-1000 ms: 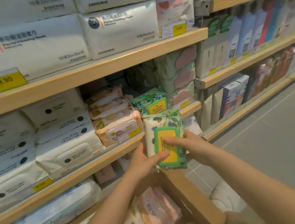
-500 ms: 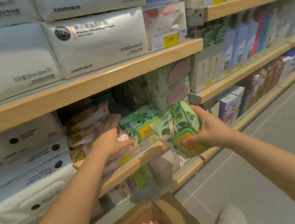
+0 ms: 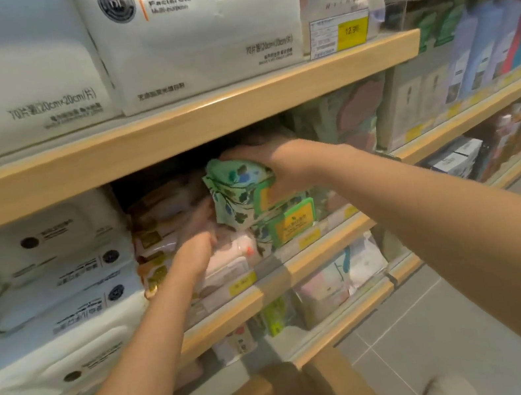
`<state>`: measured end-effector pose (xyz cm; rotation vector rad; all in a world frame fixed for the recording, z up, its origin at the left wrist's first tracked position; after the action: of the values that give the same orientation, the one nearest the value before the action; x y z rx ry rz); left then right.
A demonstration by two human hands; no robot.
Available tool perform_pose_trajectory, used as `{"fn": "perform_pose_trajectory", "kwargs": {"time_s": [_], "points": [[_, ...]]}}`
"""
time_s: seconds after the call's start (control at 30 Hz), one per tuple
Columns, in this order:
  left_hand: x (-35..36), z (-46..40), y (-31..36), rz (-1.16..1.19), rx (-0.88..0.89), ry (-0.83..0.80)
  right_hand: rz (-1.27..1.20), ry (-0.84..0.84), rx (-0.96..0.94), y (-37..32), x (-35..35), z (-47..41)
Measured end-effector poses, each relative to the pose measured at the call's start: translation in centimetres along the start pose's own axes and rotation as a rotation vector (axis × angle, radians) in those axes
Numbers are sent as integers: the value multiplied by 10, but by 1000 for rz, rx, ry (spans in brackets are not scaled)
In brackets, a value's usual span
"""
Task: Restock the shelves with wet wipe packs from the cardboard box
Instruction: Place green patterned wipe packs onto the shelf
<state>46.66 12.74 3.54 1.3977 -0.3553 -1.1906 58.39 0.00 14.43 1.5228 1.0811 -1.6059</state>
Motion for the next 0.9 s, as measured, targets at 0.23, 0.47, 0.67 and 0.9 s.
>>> {"fn": "perform_pose_trajectory", "kwargs": {"time_s": [0.23, 0.47, 0.67, 0.9], "points": [[5, 5, 20, -277, 429, -87, 36, -198, 77, 12, -2, -8], [13, 3, 3, -566, 34, -169, 106, -58, 76, 11, 8, -2], [13, 1, 3, -582, 66, -104, 136, 44, 82, 12, 15, -7], [12, -4, 4, -716, 126, 115, 37, 163, 130, 8, 18, 4]]}}
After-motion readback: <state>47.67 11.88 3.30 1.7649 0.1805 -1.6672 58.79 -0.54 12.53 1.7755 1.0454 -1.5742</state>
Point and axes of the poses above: each hand's wrist, its own z-axis away from the middle knuckle, its own x-axis out of the palm, y = z × x, the point moved 5 cm from there along -z, towards the middle knuckle, and after that the axes turned 6 degrees about -y, right-handed, at the moved point
